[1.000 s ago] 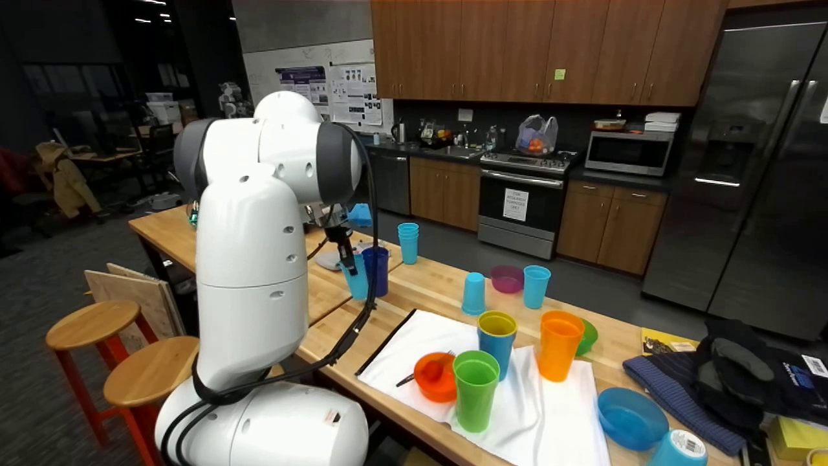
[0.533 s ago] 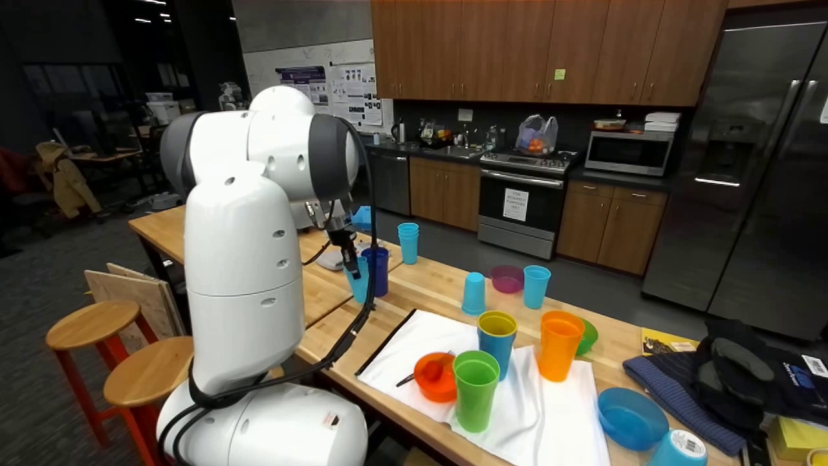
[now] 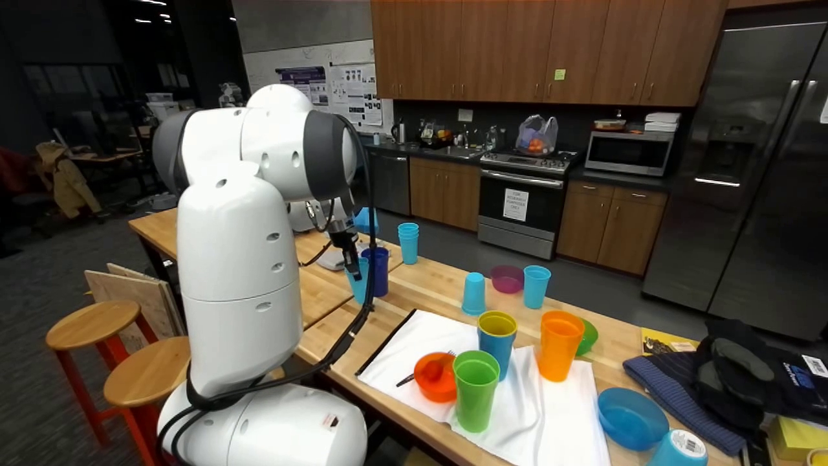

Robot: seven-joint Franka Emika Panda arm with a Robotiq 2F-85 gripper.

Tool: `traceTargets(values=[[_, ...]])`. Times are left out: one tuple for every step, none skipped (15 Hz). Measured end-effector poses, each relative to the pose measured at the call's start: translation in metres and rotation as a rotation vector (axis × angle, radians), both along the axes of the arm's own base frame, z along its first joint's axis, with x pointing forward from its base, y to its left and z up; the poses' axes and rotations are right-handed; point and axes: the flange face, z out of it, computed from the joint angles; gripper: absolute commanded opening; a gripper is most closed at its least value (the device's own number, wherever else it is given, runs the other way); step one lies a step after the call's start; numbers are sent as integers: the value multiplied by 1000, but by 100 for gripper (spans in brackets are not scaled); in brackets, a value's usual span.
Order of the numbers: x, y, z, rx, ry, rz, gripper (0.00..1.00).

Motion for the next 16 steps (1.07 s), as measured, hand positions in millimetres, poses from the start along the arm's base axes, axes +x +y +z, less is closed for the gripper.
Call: traceTargets(values=[[-1, -2, -1, 4, 3, -1, 2], [-1, -4, -3, 9, 7, -2, 2], [-1, -6, -5, 12, 11, -3, 2], [-2, -8, -6, 15, 14, -6, 2], [-2, -9, -8, 18, 18, -10, 2], [-3, -12, -10, 18, 23, -13, 2], [-3, -14, -13, 16, 27, -14, 2], [-3, -17, -15, 14, 31, -16, 2], [-4, -19, -17, 11, 35, -18, 2], [-4, -21, -20, 8, 39, -18, 26], [-6, -22, -21, 5, 43, -14, 8], [-7, -23, -23, 1, 47, -10, 13], [-8, -23, -23, -1, 50, -6, 18], [-9, -24, -23, -2, 50, -4, 26], [-10, -24, -23, -3, 50, -1, 27], [-10, -24, -23, -4, 50, 0, 27]])
